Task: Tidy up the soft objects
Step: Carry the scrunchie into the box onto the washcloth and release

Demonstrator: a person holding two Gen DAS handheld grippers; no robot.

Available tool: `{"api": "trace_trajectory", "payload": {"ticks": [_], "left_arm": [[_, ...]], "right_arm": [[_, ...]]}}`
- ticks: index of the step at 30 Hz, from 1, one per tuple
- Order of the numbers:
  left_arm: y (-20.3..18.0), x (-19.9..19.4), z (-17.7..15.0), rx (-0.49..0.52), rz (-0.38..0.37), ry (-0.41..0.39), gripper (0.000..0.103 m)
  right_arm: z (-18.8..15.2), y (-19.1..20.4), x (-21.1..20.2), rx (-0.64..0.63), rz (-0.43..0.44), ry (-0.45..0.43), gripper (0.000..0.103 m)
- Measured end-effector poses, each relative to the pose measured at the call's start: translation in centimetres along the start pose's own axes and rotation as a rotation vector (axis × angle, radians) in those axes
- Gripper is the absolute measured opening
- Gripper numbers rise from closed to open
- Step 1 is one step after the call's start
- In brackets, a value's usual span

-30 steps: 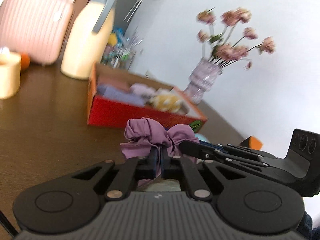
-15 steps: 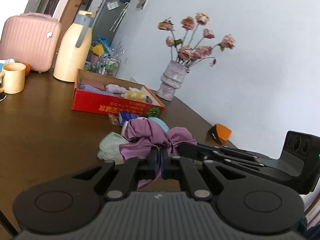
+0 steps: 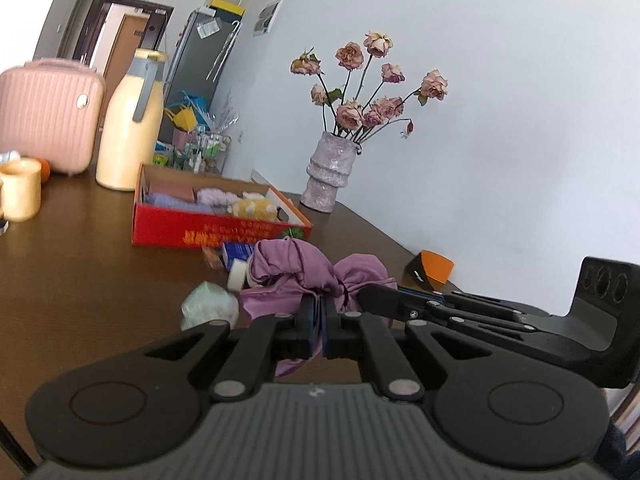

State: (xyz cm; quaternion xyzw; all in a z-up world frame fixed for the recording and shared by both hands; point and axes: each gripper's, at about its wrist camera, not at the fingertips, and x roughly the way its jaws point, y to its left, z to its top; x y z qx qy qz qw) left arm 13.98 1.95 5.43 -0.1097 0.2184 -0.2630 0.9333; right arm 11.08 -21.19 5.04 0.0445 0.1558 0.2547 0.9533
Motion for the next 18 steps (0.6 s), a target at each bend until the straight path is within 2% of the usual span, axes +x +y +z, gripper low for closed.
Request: {"api": "trace_trajectory", "payload": {"ticks": [5,9,12,14,18], "left_arm": [[1.5,3.7,5.2,0.078,0.069,-0.028,0.004],[3.3,8.1,10.4,0.147,0.139,-0.027,0.004],[5.9,12.8,14.2,0.157,0.175,0.015,0.004],[8.3,16.4,16.0,0.122,0.2,0.066,0.004],[12.8,23.9,17.1,0.077,0.276,0.186,0.004]], "right_arm": [[2.8,-0.7,3.1,-0.037,-0.01,-0.013,0.011],[7.4,-3.0,8.4,-0.006,0.013,-0.002,0.01],[11.2,-4.9,13.3,0.01,0.007,0.02,0.01],[13.2,-5.7,16.9,-0.013,-0.016,0.051,0.01],[15.7,-8.1,26.0,-0.028,-0.061,0.184,0.01]]}}
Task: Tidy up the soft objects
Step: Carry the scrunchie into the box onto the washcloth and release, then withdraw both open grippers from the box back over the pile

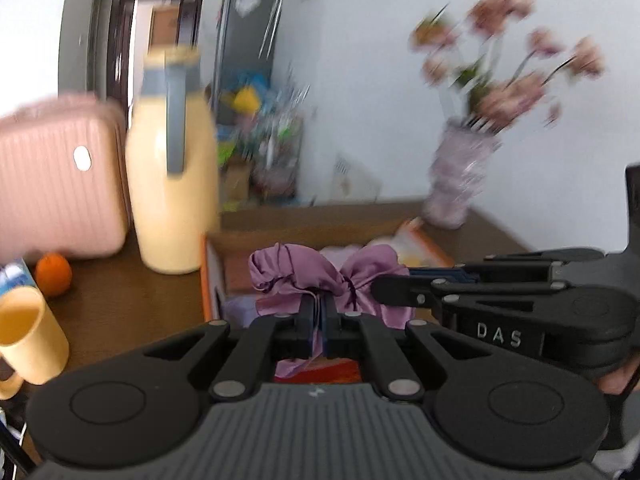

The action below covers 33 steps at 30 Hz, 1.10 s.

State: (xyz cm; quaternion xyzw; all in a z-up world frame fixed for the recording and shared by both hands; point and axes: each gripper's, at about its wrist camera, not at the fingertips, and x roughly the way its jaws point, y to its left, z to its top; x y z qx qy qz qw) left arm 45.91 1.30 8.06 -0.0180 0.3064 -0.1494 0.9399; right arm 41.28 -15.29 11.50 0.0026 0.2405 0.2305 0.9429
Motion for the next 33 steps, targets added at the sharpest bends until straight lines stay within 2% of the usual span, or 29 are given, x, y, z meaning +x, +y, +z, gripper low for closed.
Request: {"api": "trace_trajectory", "payload": {"ticks": [4,8,12,14,15,16,19,23,26,27,30,33], "left_arm": [[1.6,7.3,-0.9,-0.034,0.065,0.15,0.004],[2.1,11.3,-2.3,-0.051,0.117,0.247,0.005],[2.3,12.5,-2.8,-0.049,0.146,0.261,0.007],[2.4,12.6,-2.6,-0.058,0.149,0.272,0.007],[2.4,12.6,-2.5,-0.064,0.151,0.28,0.01],[2.3,12.4,-2.3,-0.063,0.157,0.282,0.017],[1.8,9.9,-1.5,-0.044,0.171,0.248,0.035],[0.8,5.4,0.3,-0.024,0.195,0.185,0.036],[-0.1,1.0,1.5,-0.003,0.223,0.118,0.042],[-0.3,-0.5,1.7,0.002,0.23,0.092,0.046],[-1.1,-5.0,1.4,0.021,0.269,-0.003,0.07],[-2.1,-8.2,0.8,0.037,0.31,-0.07,0.08]], "right_arm": [[1.1,-2.9,8.5,0.072,0.015,0.177,0.01],[-0.6,-5.0,14.9,0.143,0.006,0.336,0.011],[-3.2,-6.3,17.8,0.227,0.029,0.447,0.016],[-3.6,-6.5,18.1,0.242,0.04,0.457,0.021],[-3.7,-6.8,18.3,0.244,0.042,0.459,0.023],[-3.7,-6.8,18.3,0.244,0.044,0.461,0.023],[-3.3,-6.9,17.4,0.245,0.03,0.442,0.026],[-0.9,-7.3,13.7,0.232,-0.002,0.366,0.03],[1.2,-7.7,9.3,0.212,-0.033,0.297,0.035],[1.9,-7.9,7.3,0.202,-0.049,0.268,0.039],[3.0,-7.9,2.0,0.161,-0.079,0.193,0.05],[2.9,-7.9,-3.0,0.11,-0.133,0.122,0.057]]}}
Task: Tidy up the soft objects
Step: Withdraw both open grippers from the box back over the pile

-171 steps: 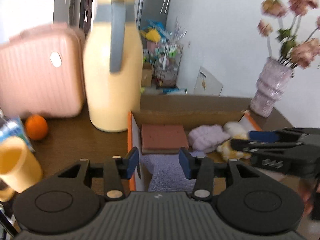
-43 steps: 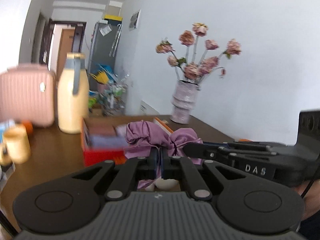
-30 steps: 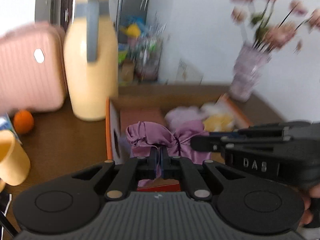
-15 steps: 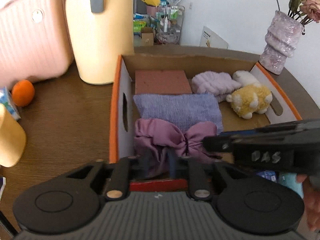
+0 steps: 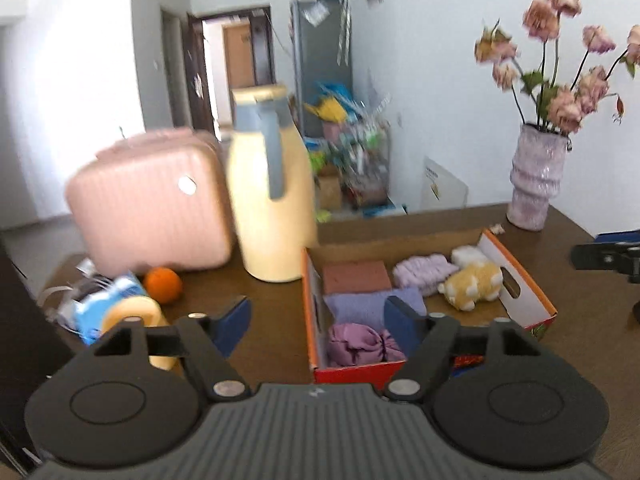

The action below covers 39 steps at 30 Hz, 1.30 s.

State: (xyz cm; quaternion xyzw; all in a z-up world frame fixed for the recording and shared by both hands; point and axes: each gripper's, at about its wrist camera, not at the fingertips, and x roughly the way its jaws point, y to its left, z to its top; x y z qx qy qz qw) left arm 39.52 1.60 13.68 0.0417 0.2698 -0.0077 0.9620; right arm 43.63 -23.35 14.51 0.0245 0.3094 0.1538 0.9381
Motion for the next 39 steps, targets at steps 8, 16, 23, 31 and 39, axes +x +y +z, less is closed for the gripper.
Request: {"api": "trace_trajectory", "payload": {"ticks": [8,16,23,31,39], "left_arm": [[-1.3,-6.0,-2.6,0.015,0.019,-0.181,0.103],[-1.9,-7.9,-4.8,0.002,-0.008,-0.206,0.103],[-0.7,-9.2,-10.3,-0.027,0.0,-0.233,0.103],[-0.8,-12.8,-20.4,-0.038,0.054,-0.24,0.103],[-1.1,-13.9,-25.6,-0.051,0.047,-0.146,0.103]], "right_arm": [[-3.6,0.3,-7.7,-0.069,-0.086,-0.263,0.094],[-5.7,1.2,-10.1,-0.088,-0.098,-0.311,0.094],[-9.0,0.8,-10.4,-0.036,-0.081,-0.322,0.094],[-19.4,1.5,-12.2,-0.119,-0.134,-0.332,0.094],[-29.7,2.5,-14.4,-0.059,-0.077,-0.224,0.094]]}}
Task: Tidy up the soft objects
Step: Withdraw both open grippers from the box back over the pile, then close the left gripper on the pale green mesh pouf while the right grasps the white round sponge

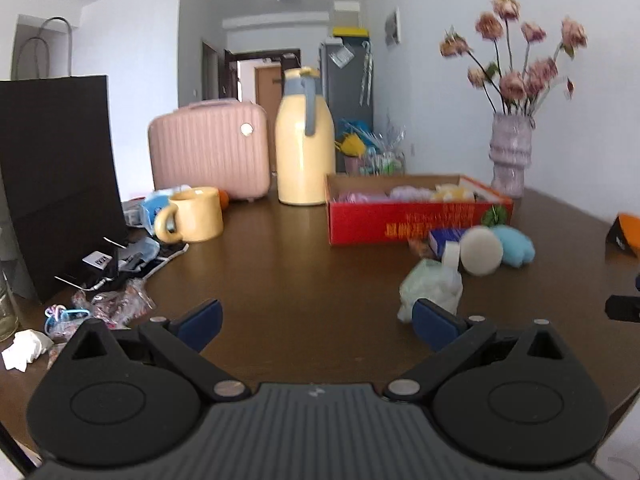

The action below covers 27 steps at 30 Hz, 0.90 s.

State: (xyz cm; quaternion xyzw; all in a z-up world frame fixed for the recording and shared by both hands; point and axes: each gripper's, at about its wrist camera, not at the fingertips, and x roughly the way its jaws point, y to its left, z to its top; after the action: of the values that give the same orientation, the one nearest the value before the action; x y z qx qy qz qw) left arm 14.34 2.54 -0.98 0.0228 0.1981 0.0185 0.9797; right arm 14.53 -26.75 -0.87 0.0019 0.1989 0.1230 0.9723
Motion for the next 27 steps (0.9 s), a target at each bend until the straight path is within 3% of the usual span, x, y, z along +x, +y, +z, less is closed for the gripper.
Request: {"api": "trace_trajectory", "payload": {"ticks": [5,17,22,27], "left_arm": [[-1.1,1.2,0.4,0.014,-0.017,-0.001,0.103],[-5.0,6.7,1.6,0.055,-0.146,0.058,0.103],[-6.9,9.7,1.5,0.105,-0.186,0.076,0.103],[-7.1,12.4,1.4,0.091,-0.209,0.097,0.103]], "right_arm": [[-0.8,1.0,0.9,-0.048,-0.011,0.027,0.094],[0.6,-2.3,4.9,0.058,-0.033,0.03,0.093],[2.3,-2.9,8.0,0.07,-0.006,0.034,0.092],[4.0,-2.4,12.4,0.086,0.047,0.048,0.087]]}}
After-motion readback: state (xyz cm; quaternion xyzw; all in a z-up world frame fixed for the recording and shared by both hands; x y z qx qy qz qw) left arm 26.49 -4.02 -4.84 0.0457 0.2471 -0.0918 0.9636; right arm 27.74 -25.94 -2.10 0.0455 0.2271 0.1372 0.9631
